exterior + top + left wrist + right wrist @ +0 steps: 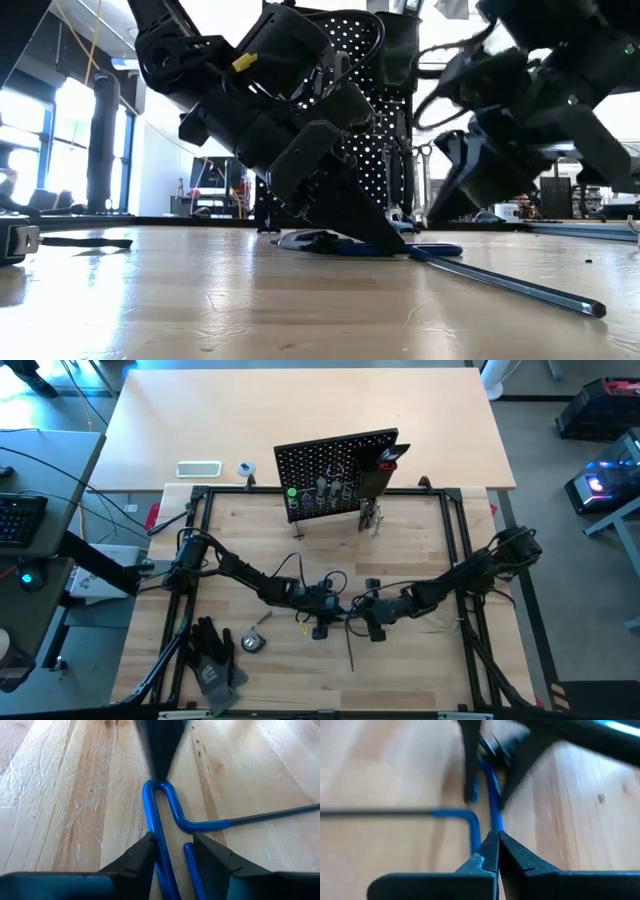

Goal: Hang tools onto peg board
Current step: Put the pick tool into the pegboard bin

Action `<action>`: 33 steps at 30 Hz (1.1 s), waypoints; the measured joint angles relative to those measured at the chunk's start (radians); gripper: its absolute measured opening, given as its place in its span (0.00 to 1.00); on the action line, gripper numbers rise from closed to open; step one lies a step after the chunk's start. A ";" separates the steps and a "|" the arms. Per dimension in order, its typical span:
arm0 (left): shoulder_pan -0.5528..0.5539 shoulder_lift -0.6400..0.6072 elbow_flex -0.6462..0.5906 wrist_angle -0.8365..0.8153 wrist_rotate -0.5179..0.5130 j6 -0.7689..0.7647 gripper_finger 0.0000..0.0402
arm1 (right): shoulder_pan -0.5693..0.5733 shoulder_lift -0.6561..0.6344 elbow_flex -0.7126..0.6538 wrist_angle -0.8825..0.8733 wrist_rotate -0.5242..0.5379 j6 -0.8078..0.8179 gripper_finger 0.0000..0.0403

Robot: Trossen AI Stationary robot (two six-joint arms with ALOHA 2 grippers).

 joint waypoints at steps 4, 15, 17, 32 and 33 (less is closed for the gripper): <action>0.000 0.000 0.000 -0.001 0.000 0.001 0.27 | 0.000 -0.025 0.000 -0.104 -0.004 0.046 0.04; 0.001 -0.002 0.000 -0.005 0.000 0.007 0.16 | 0.003 -0.030 -0.009 -0.128 -0.126 0.215 0.32; 0.001 0.000 -0.001 -0.009 -0.003 0.013 0.11 | 0.003 -0.030 -0.033 -0.080 -0.184 0.254 0.34; 0.011 -0.068 -0.007 -0.051 0.001 0.065 0.19 | 0.045 -0.031 -0.204 0.220 -0.113 0.498 0.34; 0.011 -0.078 -0.008 -0.058 0.001 0.068 0.21 | 0.050 -0.031 -0.204 0.221 -0.105 0.485 0.34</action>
